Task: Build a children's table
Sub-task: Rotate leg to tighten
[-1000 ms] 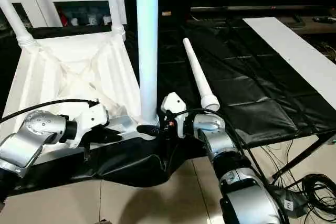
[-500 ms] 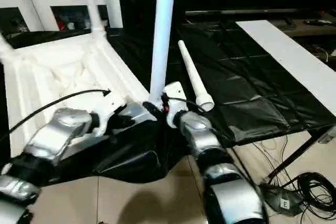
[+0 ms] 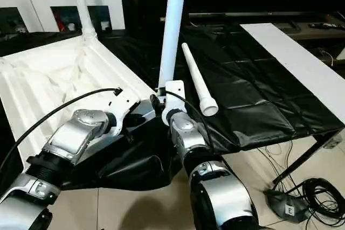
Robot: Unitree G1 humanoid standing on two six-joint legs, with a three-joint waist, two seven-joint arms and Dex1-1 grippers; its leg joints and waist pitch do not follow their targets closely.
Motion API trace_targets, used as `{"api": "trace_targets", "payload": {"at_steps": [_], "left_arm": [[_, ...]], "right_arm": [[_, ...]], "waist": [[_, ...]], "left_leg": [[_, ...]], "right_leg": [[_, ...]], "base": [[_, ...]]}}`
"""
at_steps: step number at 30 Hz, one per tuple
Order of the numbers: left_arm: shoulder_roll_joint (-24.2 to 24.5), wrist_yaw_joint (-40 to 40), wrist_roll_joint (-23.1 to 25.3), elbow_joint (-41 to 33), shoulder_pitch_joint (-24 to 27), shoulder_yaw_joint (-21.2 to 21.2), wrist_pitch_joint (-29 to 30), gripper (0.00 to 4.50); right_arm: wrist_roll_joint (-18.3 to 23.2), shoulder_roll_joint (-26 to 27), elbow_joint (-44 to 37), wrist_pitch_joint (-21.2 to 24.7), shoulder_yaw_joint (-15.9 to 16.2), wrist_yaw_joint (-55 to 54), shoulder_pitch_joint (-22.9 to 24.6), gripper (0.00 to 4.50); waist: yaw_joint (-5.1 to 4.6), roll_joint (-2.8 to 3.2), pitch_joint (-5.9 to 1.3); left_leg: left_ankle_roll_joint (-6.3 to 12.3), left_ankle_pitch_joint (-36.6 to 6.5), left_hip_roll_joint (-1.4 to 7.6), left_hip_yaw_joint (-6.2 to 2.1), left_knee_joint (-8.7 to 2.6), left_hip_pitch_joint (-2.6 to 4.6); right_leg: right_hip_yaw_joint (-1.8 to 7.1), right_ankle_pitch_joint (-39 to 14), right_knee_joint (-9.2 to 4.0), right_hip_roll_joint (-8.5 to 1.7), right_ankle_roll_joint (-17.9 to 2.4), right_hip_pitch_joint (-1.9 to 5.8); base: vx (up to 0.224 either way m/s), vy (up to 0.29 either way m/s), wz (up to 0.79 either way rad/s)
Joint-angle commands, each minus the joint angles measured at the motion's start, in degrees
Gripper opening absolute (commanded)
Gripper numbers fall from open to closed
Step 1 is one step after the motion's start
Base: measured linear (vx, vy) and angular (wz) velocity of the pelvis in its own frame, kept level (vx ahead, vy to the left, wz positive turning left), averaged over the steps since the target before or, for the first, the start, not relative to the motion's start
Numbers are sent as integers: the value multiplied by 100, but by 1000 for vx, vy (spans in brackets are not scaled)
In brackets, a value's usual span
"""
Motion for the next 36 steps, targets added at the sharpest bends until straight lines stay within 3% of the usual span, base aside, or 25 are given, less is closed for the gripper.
{"api": "trace_targets", "payload": {"at_steps": [1,2,3,10,13,14,17,20,22,26,31,36], "left_arm": [[-11,91,50,-17,-21,-25,8,0],[-5,81,49,-24,-18,-26,4,0],[20,44,45,-46,-9,-33,-4,0],[221,-246,42,-192,87,-139,-200,0],[329,-411,18,-272,151,-171,-249,0],[453,-608,21,-333,212,-237,-455,0],[599,-824,-2,-391,279,-277,-573,0],[845,-1167,-31,-471,392,-350,-750,0],[972,-1324,-56,-517,448,-374,-801,0],[1205,-1725,-186,-703,594,-395,-878,0],[1817,-2926,-637,-1424,1009,-545,-907,0],[1913,-3012,-637,-1483,1063,-560,-873,0]], "right_arm": [[208,239,268,142,-78,333,100,272],[205,227,256,111,-77,360,94,272],[184,184,215,37,-60,466,76,328],[-10,-140,-115,-256,168,1057,80,384],[-52,-327,-303,-287,216,1346,134,408],[10,-447,-481,-218,236,1736,204,420],[57,-620,-704,-253,322,2377,314,427],[152,-904,-1039,-151,463,3271,498,427],[187,-1044,-1191,-93,537,3634,588,427],[226,-1288,-1491,-13,687,4223,766,427],[259,-1643,-1927,176,955,5414,976,427],[192,-1723,-2012,205,1182,5857,1014,427]], "waist": [[9,85,-271],[9,85,-272],[6,98,-274],[-27,76,-297],[-28,74,-303],[-24,83,-323],[-40,93,-336],[-35,94,-341],[-29,100,-335],[-5,100,-312],[25,117,-312],[73,126,-301]], "left_leg": [[-87,-1545,59,28,-459,-20],[-86,-1539,59,28,-460,-21],[-86,-1510,59,28,-458,-22],[55,-1123,64,41,-438,-64],[132,-863,62,51,-417,-71],[222,-652,66,49,-396,-82],[401,-405,62,58,-368,-87],[513,-387,78,58,-359,-76],[558,-421,82,60,-357,-66],[448,-657,95,70,-378,-50],[414,-631,95,76,-376,-36],[362,-734,113,90,-387,4]], "right_leg": [[260,-1214,-544,-312,-901,238],[259,-1197,-543,-312,-909,240],[262,-1140,-537,-313,-930,241],[251,-691,-504,-315,-1098,287],[244,-324,-473,-309,-1202,302],[238,46,-441,-306,-1270,322],[222,605,-395,-284,-1460,333],[223,756,-383,-292,-1534,347],[221,778,-388,-294,-1592,349],[227,378,-417,-305,-1596,334],[226,462,-402,-282,-1628,320],[223,329,-409,-281,-1651,290]], "base": [[0,0,0],[0,0,0],[0,0,0],[0,0,0],[0,0,0],[0,0,0],[0,0,0],[0,0,0],[0,0,0],[0,0,0],[0,0,0],[0,0,0]]}}
